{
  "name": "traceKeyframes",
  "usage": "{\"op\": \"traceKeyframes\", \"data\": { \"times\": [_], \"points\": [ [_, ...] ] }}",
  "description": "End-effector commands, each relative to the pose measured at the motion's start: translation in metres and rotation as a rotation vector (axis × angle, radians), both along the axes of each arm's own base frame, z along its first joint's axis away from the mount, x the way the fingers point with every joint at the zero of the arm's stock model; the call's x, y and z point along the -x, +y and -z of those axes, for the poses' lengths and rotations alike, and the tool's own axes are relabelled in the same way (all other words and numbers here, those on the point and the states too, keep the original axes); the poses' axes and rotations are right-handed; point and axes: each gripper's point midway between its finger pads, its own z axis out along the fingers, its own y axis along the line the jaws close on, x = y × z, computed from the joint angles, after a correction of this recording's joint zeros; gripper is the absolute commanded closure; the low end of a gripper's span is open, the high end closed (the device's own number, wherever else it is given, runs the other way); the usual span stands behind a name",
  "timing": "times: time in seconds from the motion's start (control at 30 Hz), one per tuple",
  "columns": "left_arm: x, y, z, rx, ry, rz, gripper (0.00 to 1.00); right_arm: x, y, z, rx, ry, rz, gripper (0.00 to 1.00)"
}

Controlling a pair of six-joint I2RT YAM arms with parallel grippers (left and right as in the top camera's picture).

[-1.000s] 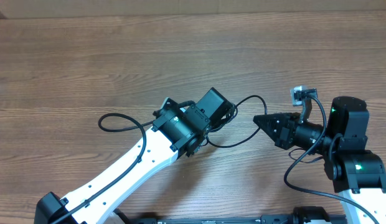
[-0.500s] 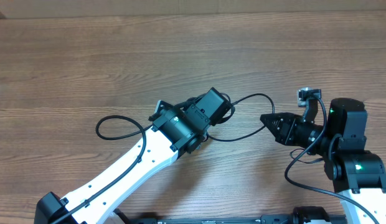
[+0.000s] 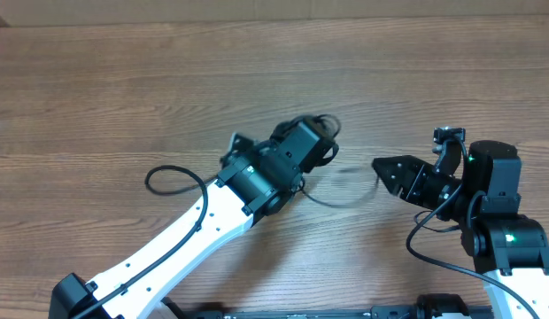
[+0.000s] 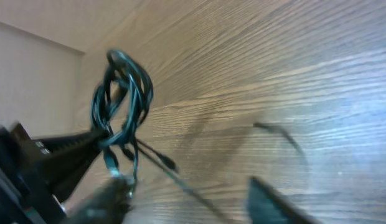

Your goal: Untangle cables

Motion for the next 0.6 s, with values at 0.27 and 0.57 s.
{"op": "traceKeyframes", "data": {
  "times": [0.27, 0.57],
  "points": [
    [-0.024, -0.042, -0.039, -0.186, -0.271, 0.491, 0.96, -0.002, -0.002, -0.008, 0.006, -0.025, 0.014, 0.18],
    [-0.022, -0.062, -0.049, -0.214, -0.356, 0.674, 0.96, -0.002, -0.002, -0.008, 0.003, -0.025, 0.011, 0.21]
  ]
}}
